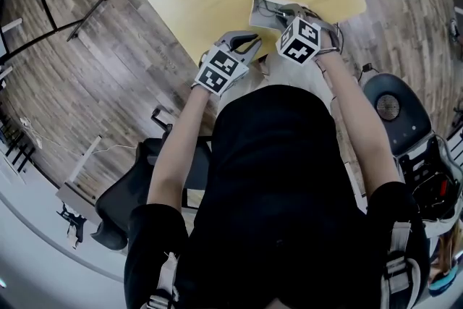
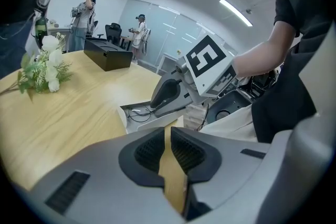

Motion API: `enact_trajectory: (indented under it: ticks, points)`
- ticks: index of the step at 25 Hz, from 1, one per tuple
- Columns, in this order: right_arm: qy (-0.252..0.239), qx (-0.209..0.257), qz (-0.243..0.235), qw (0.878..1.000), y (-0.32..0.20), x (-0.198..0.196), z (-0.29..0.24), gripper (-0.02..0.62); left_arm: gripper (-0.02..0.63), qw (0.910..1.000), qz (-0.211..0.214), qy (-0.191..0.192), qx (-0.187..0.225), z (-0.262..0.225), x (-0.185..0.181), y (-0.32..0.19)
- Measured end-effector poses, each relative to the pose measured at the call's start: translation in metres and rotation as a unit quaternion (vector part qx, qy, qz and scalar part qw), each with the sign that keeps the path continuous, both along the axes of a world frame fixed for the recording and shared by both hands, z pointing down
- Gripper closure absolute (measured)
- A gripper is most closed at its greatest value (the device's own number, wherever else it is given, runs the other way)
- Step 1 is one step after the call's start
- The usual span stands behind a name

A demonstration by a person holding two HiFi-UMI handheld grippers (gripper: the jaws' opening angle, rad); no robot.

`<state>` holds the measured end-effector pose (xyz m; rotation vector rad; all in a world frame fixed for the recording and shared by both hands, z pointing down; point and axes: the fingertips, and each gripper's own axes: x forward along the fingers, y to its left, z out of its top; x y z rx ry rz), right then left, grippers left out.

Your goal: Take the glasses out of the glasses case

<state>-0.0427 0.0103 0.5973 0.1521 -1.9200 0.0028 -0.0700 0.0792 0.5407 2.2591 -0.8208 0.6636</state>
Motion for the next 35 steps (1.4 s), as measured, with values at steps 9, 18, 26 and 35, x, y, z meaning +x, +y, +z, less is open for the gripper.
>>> enact_trajectory:
  ticks: [9, 18, 26, 35]
  points:
    - [-0.007, 0.046, -0.044, 0.998, 0.004, -0.005, 0.005, 0.505, 0.554, 0.9997, -0.024, -0.010, -0.003, 0.000, 0.007, 0.005]
    - [-0.030, 0.047, -0.036, 0.998, 0.005, 0.000, -0.002, 0.557, 0.554, 0.9978, -0.063, -0.021, -0.004, -0.017, 0.019, 0.016]
    - [-0.084, 0.017, -0.012, 0.996, 0.015, 0.018, -0.026, 0.568, 0.554, 0.9931, -0.113, -0.029, -0.012, -0.039, 0.041, 0.026]
    - [-0.174, 0.039, 0.025, 0.984, 0.004, 0.031, -0.084, 0.568, 0.554, 0.9819, -0.187, -0.014, 0.027, -0.071, 0.054, 0.011]
